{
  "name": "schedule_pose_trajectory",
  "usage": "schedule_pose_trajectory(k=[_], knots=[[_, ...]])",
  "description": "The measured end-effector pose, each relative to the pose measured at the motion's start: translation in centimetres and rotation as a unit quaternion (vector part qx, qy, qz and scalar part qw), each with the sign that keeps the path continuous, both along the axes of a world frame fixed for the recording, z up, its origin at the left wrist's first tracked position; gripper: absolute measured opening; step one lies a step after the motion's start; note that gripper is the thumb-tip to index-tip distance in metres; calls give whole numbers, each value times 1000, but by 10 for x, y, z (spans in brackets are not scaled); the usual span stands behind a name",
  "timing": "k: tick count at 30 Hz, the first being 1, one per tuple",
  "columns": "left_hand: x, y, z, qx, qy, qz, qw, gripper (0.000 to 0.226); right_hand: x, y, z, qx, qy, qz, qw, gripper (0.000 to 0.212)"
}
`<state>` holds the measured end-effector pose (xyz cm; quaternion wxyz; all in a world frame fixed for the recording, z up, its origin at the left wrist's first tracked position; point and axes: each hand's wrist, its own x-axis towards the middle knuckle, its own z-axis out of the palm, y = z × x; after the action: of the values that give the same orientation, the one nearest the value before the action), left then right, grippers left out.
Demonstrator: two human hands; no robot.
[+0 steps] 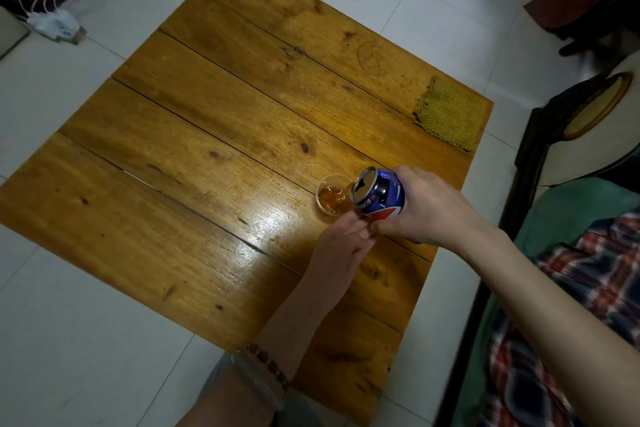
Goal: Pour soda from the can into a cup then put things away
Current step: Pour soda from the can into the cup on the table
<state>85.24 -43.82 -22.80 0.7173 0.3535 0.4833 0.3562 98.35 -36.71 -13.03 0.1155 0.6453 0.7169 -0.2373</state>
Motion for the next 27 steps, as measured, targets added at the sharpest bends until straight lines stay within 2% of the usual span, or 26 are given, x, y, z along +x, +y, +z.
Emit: schedule_pose_trajectory(k=[3,5,6,8,11,14,20,23,25,27], knots=[[1,0,-3,132,128,-83,979,41,1,0,1,-2,1,1,1000,65],[2,0,-5,178,173,-94,964,35,1,1,1,-2,1,1,1000,66],[2,-1,-3,172,160,-85,968,36,1,1,1,-1,0,1,1000,66],[1,0,1,103,76,-48,991,41,1,1,1,1,-2,3,1000,66],[2,2,-2,75,29,-44,996,44,2,1,1,1,-3,4,1000,65],[1,1,0,61,24,-6,998,43,2,1,1,2,-3,4,1000,65],[4,2,6,119,83,-72,987,40,1,1,3,4,-3,4,1000,64],[3,3,9,80,38,-60,994,40,0,1,3,2,-5,3,1000,64],[4,3,9,80,52,-62,993,42,0,1,3,2,-6,5,1000,63],[4,3,11,54,10,-51,997,45,1,2,3,2,-8,6,1000,63]])
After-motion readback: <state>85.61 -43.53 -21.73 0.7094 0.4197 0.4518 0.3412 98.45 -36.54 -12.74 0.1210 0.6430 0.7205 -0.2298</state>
